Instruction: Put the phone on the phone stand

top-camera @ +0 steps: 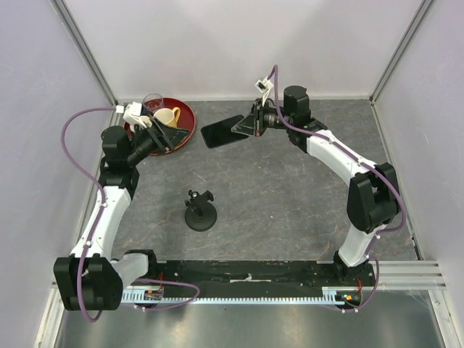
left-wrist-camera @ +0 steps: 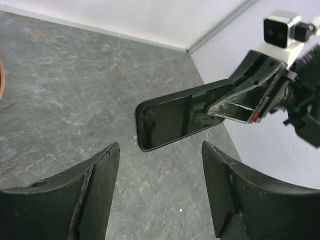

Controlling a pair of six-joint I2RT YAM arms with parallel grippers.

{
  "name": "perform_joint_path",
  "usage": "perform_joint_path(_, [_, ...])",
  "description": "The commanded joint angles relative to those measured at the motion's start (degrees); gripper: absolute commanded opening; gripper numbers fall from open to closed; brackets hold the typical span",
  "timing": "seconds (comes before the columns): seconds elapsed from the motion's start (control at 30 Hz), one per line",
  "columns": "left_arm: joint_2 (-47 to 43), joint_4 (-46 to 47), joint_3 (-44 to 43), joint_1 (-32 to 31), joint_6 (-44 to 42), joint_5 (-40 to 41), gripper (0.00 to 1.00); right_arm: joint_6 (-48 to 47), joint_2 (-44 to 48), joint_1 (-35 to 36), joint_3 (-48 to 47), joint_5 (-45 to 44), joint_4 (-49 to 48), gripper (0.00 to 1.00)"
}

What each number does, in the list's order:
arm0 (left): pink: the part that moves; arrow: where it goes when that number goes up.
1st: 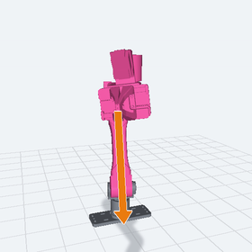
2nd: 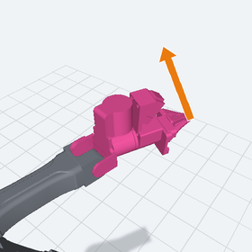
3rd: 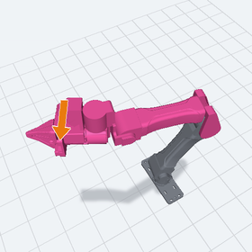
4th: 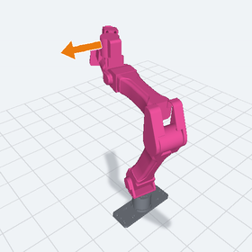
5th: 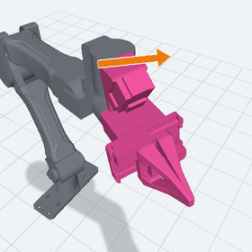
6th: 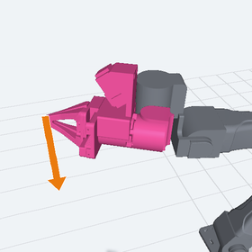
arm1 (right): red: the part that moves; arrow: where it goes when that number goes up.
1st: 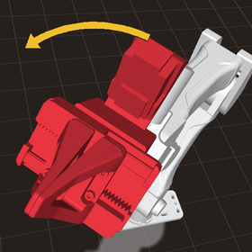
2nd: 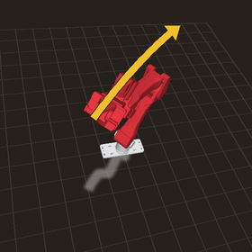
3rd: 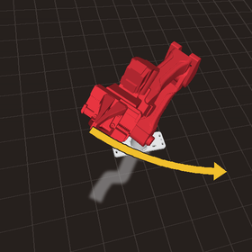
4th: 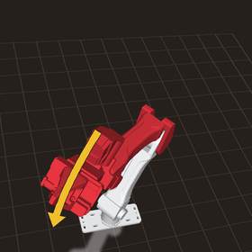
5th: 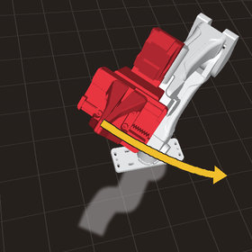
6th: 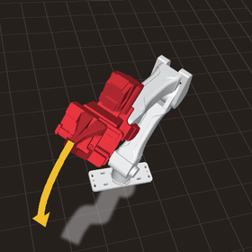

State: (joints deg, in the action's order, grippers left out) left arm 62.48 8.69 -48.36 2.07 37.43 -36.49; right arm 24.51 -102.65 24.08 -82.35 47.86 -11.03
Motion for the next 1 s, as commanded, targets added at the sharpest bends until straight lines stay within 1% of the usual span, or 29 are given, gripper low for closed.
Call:
perform_joint_path(0.0, [0.8,-4.0,-5.0,-5.0,-9.2,-3.5,0.73,-20.4,3.8,-0.3,-4.0,7.7,15.8,0.00])
perform_joint_path(0.03, [1.1,-4.4,-5.3,-5.5,-9.8,-3.6,0.73,-22.9,3.9,-0.3,-4.4,8.8,20.8,0.00])
perform_joint_path(0.07, [1.5,-4.6,-5.7,-6.0,-10.7,-4.0,0.73,-28.8,4.0,-0.3,-4.6,9.4,23.1,0.00])
perform_joint_path(0.1, [1.8,-4.7,-5.8,-6.7,-11.1,-4.5,0.73,-31.3,4.6,-0.3,-4.6,9.9,25.3,0.00])
perform_joint_path(0.13, [2.0,-5.0,-6.0,-7.1,-11.4,-5.1,0.73,-34.2,5.1,-0.2,-4.8,10.4,30.6,0.00])
perform_joint_path(0.17, [3.2,-5.3,-6.7,-7.4,-12.2,-6.4,0.73,-39.9,5.5,-0.3,-4.8,10.9,33.1,0.00])
perform_joint_path(0.23, [4.2,-7.2,-7.5,-9.0,-13.3,-7.2,0.73,-44.4,6.7,-0.3,-5.0,11.6,39.2,0.00])
perform_joint_path(0.3, [6.2,-8.3,-8.9,-11.4,-15.6,-7.5,0.73,-48.0,7.3,-0.2,-5.2,13.0,41.3,0.00])
perform_joint_path(0.37, [7.1,-11.1,-9.7,-13.0,-17.6,-7.8,0.73,-49.2,7.3,-0.2,-5.5,16.0,43.5,0.00])
perform_joint_path(0.43, [8.4,-11.1,-10.1,-14.7,-18.2,-8.8,0.73,-51.1,6.9,0.3,-6.6,16.9,45.6,0.00])
perform_joint_path(0.73, [14.2,-11.0,-12.8,-20.8,-21.2,-21.5,0.74,-52.5,6.5,2.4,-8.0,17.2,47.2,0.00])
perform_joint_path(0.87, [15.2,-13.0,-13.5,-22.4,-23.5,-21.4,0.74,-53.5,7.5,2.7,-7.9,19.1,47.8,0.00])
perform_joint_path(0.97, [16.4,-13.8,-14.0,-22.8,-23.7,-22.5,0.73,-54.0,8.2,3.0,-7.7,20.3,47.8,0.00])
